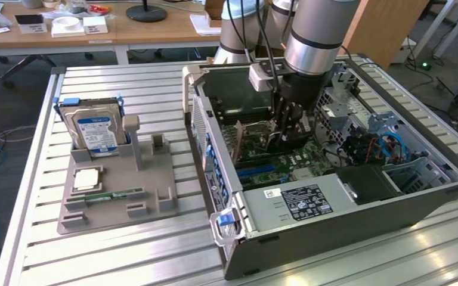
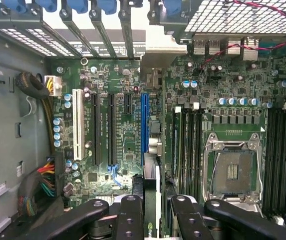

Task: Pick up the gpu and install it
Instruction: 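Insert the gpu into the slot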

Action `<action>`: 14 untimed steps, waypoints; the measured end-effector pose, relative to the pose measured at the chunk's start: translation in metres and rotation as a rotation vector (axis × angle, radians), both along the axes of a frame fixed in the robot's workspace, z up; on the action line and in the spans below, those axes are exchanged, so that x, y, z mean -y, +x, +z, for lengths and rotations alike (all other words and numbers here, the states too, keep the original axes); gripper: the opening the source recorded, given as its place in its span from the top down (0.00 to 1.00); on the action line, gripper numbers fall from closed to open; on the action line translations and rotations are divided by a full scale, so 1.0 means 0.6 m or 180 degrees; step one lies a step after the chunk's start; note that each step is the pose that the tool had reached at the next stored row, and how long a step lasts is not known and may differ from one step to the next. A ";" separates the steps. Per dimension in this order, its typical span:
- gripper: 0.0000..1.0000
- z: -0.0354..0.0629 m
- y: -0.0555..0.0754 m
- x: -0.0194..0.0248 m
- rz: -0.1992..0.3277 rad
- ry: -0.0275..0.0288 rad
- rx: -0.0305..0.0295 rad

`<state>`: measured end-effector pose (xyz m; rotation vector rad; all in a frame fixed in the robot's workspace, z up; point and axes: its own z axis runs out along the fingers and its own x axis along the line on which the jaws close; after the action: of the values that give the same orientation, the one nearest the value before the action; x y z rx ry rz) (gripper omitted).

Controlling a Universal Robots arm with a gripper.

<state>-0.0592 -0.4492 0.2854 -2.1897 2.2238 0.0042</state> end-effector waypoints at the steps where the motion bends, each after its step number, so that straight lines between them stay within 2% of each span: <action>1: 0.74 0.000 0.000 0.0000 0.0000 0.0000 0.0000; 14: 0.74 -0.003 -0.004 0.0047 0.0000 0.0000 0.0000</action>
<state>-0.0618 -0.4520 0.2834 -2.1895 2.2239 0.0043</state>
